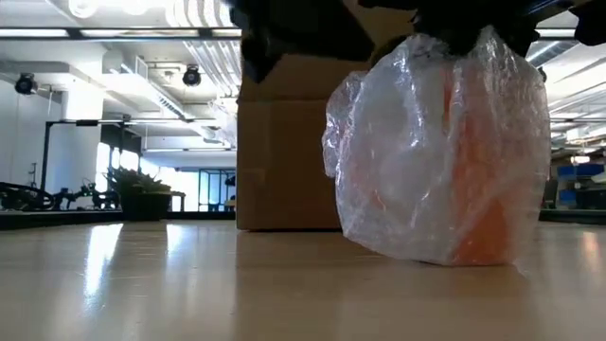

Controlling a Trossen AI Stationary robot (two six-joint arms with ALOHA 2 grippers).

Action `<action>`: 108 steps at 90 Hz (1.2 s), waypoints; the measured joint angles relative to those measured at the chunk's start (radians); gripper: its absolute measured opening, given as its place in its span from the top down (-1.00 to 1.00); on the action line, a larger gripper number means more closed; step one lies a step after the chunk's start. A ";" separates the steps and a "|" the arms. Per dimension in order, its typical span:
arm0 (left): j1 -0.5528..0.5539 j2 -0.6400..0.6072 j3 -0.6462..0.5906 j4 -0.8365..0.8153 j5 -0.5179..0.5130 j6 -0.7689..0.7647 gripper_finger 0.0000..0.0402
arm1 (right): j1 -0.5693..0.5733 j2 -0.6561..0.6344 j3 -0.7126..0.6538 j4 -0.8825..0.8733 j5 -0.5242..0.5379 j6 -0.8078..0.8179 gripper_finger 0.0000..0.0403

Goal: Wrap mug
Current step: Wrap the orange mug with bubble wrap

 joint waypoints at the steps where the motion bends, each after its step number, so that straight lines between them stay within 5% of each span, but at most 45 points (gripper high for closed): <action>1: 0.001 0.005 0.000 0.001 0.006 0.000 1.00 | 0.000 0.000 0.000 0.000 0.000 0.000 0.99; 19: 0.011 0.095 0.001 0.099 0.089 0.009 1.00 | 0.001 -0.007 0.000 -0.002 -0.004 -0.006 0.99; 46: 0.012 0.111 0.004 0.107 0.080 0.024 1.00 | -0.003 -0.134 0.058 -0.147 0.004 -0.008 0.99; 64: 0.012 0.111 0.002 0.112 0.080 0.027 1.00 | -0.046 -0.169 0.041 -0.135 0.139 -0.009 0.99; 82: 0.012 0.112 0.001 0.112 0.079 0.031 1.00 | -0.074 -0.129 -0.007 -0.052 0.039 -0.010 0.99; 108: 0.012 0.113 0.001 0.115 0.083 0.027 1.00 | -0.001 -0.117 -0.009 -0.025 0.041 0.019 0.99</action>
